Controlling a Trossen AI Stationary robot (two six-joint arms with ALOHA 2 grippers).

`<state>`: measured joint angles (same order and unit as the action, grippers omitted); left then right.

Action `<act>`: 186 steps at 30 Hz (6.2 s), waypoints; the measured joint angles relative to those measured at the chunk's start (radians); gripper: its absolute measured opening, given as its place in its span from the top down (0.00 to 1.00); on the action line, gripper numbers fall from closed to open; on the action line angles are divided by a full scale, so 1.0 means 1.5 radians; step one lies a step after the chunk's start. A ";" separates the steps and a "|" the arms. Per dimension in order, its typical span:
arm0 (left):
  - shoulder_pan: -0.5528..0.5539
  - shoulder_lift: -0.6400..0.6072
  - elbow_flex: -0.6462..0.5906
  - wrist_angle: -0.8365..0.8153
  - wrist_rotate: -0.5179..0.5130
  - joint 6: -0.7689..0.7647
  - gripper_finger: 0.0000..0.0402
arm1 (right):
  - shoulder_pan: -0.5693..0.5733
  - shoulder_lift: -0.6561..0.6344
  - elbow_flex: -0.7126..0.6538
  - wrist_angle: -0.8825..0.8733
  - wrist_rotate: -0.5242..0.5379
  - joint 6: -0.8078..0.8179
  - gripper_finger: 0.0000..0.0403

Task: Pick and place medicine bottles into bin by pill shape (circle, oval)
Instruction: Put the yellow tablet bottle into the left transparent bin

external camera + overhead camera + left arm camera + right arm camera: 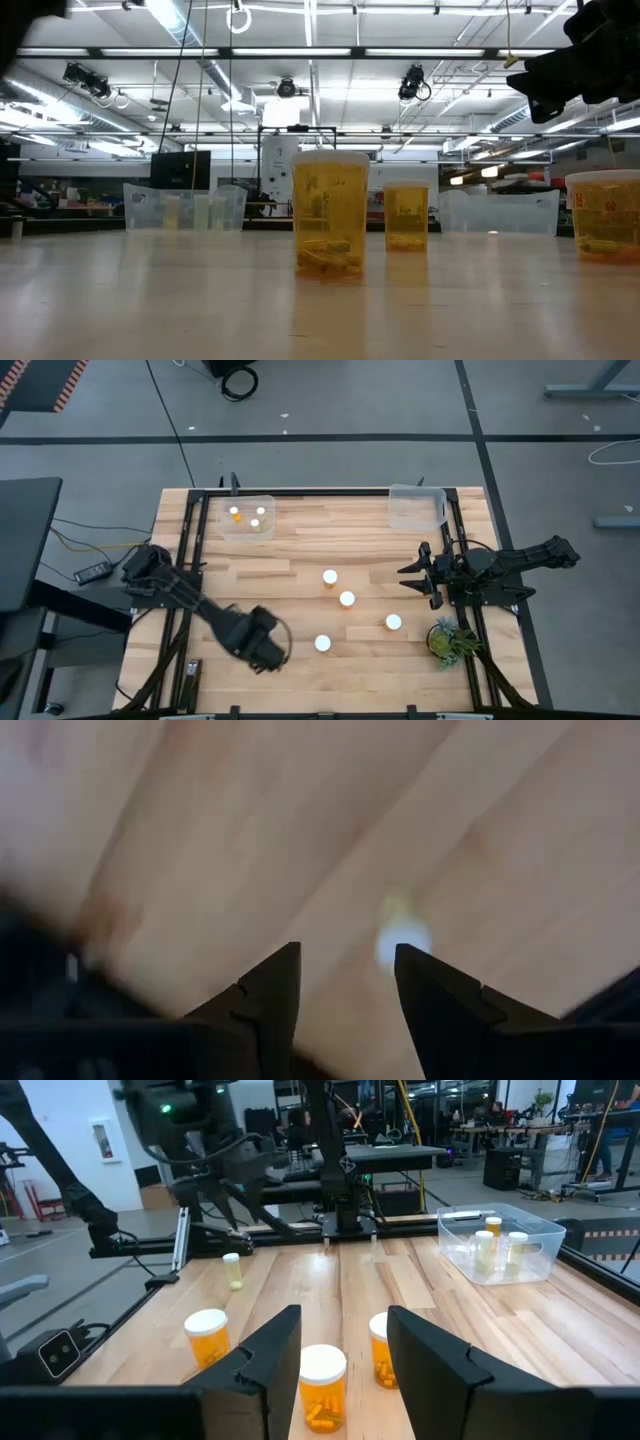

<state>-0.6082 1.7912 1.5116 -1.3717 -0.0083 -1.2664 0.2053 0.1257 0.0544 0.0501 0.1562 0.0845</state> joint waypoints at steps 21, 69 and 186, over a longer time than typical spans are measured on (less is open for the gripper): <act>-0.077 0.098 -0.001 0.069 0.112 -0.109 0.57 | 0.000 0.000 0.000 -0.001 0.000 0.000 0.61; -0.209 -0.084 -0.263 0.218 -0.046 -0.350 0.79 | 0.000 0.000 0.000 -0.002 0.000 0.000 0.61; 0.305 -0.104 -0.116 0.186 -0.042 0.387 0.71 | 0.000 0.000 0.000 -0.002 0.000 0.000 0.61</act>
<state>-0.1513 1.6356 1.3382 -1.0923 -0.0717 -0.6863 0.2053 0.1257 0.0544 0.0467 0.1562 0.0845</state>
